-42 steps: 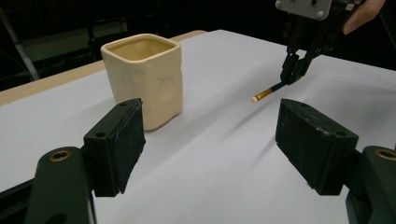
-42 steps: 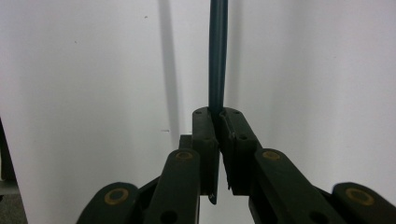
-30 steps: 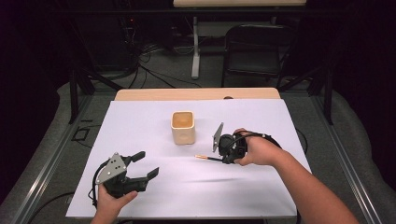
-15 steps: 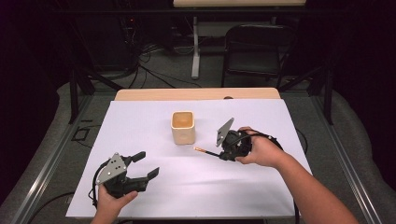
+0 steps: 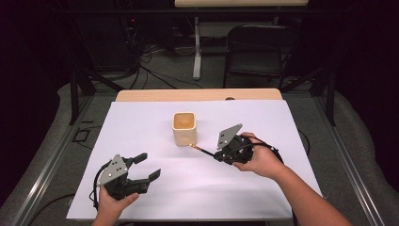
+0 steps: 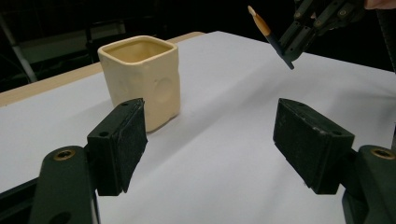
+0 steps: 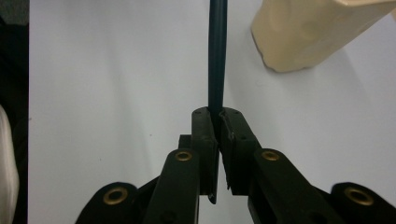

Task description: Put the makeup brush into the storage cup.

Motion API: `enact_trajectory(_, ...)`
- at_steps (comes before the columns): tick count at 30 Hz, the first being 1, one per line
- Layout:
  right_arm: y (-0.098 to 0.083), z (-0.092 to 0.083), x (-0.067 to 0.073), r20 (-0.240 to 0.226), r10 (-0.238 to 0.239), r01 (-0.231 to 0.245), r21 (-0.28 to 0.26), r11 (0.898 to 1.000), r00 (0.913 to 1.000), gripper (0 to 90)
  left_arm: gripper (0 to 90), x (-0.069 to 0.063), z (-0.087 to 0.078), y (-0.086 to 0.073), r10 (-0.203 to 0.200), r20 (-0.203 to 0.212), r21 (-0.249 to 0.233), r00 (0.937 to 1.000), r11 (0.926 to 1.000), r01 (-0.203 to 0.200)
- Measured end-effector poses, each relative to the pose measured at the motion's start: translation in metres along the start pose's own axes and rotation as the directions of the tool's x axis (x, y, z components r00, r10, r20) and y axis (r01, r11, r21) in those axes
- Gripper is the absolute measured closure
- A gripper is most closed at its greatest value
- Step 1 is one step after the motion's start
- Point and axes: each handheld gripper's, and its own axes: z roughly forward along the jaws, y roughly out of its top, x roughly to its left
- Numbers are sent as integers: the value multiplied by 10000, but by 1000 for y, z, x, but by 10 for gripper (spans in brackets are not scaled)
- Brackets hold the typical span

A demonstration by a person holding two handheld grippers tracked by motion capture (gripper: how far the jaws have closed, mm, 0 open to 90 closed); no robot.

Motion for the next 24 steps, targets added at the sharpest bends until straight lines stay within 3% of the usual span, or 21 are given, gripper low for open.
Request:
enact_trajectory(10, -6, -1, 6, 612, 598, -533, -1028, 9933, 9963, 845, 288, -2, 1, 0, 71, 77, -20, 9999, 10000, -71)
enact_trajectory(16, -13, -1, 12, 860, 981, -812, -1819, 9800, 9915, 845, 287, -2, 1, 0, 96, 79, 55, 9999, 9999, -97)
enact_trajectory(20, -20, 0, 15, 1120, 1229, -981, -2054, 9737, 9861, 845, 287, -3, 2, -1, 104, 48, 79, 9999, 9999, -104)
enact_trajectory(24, -27, 1, 18, 1311, 1572, -1204, -2521, 9602, 9788, 845, 287, -3, 2, -1, 119, 35, 79, 9999, 9999, -119)
